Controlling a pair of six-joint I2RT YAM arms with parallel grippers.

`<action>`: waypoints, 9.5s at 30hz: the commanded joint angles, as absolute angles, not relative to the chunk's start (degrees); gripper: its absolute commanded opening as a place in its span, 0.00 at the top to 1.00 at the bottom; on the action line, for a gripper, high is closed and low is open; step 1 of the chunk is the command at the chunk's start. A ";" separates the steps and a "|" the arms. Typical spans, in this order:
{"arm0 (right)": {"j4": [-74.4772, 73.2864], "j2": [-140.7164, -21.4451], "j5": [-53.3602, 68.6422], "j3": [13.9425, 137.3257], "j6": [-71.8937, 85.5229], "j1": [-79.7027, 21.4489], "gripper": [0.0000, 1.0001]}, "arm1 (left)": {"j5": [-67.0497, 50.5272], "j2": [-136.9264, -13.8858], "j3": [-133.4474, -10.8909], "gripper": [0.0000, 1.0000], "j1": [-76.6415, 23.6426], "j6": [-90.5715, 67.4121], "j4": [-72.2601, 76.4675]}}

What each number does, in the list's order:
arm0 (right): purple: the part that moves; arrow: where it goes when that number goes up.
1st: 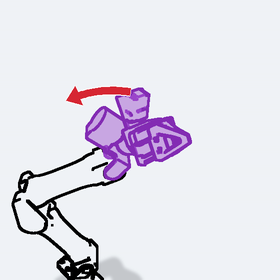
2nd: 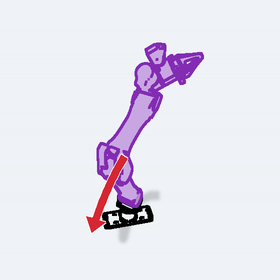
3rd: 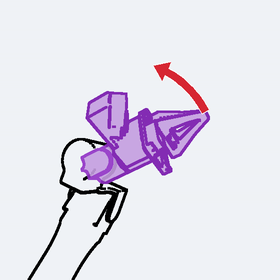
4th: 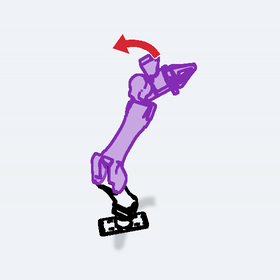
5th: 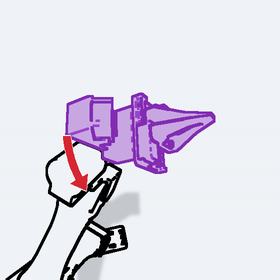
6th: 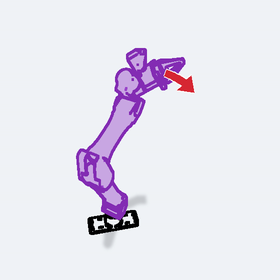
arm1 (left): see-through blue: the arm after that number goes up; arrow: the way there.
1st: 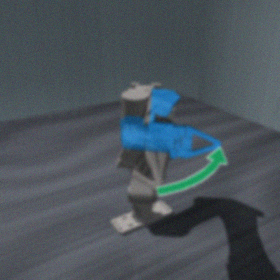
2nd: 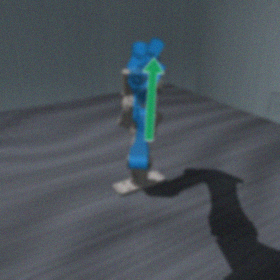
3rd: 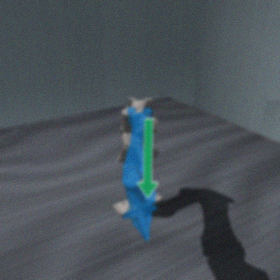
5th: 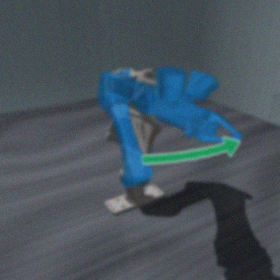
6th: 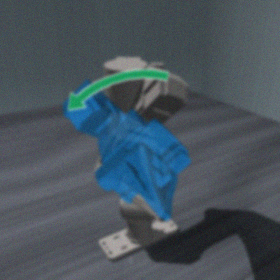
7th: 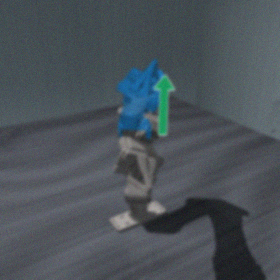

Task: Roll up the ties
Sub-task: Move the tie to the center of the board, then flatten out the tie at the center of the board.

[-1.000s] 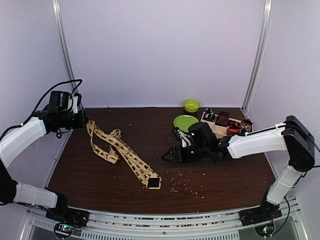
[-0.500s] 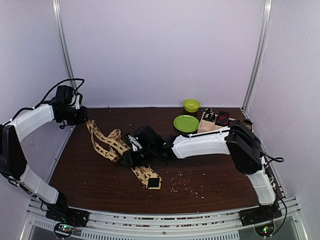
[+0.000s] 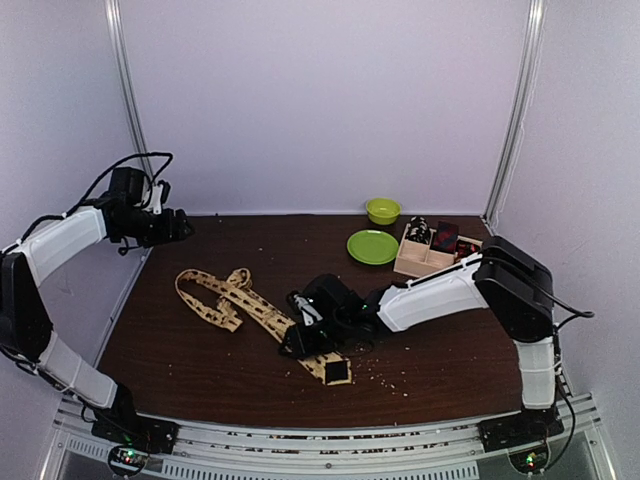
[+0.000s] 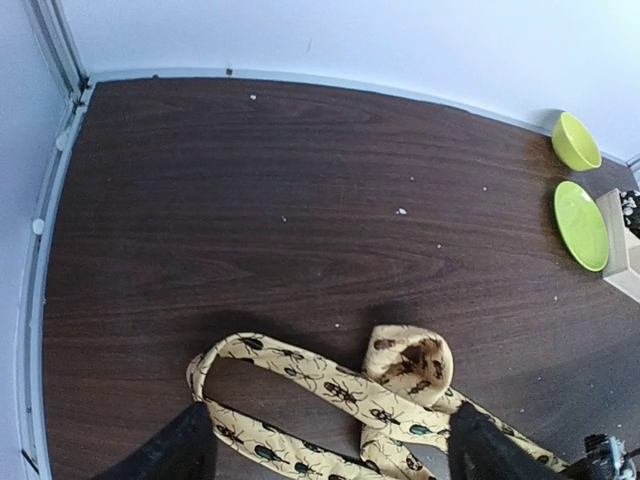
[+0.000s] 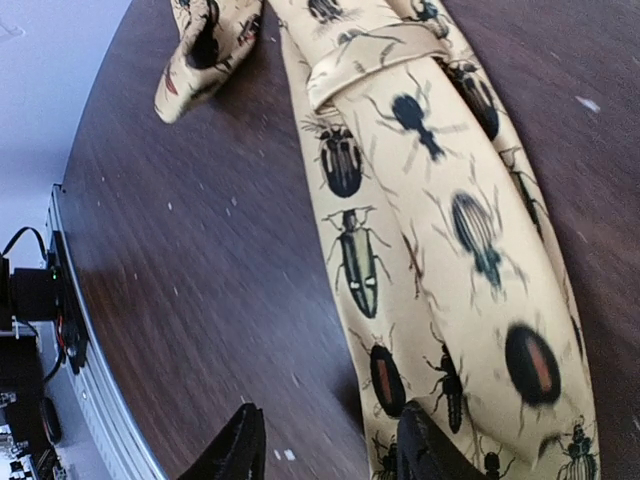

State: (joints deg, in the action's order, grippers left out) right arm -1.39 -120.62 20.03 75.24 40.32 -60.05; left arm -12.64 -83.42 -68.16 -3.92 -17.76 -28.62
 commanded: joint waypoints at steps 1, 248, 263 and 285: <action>-5.22 -115.23 19.94 59.29 40.53 -57.16 0.54 | -13.69 -80.75 -68.20 0.14 -7.64 -15.68 -26.89; -15.46 -78.84 14.41 24.83 37.55 -36.35 1.00 | 10.33 -82.07 -70.76 1.00 -16.80 -5.83 -45.51; -15.36 -78.42 15.03 24.74 37.73 -35.85 1.00 | -12.11 -89.48 -45.40 0.53 -16.20 -20.13 1.08; -17.45 -77.68 14.24 25.27 36.99 -35.16 1.00 | -6.53 -89.67 -60.38 1.00 -15.11 -12.33 -21.03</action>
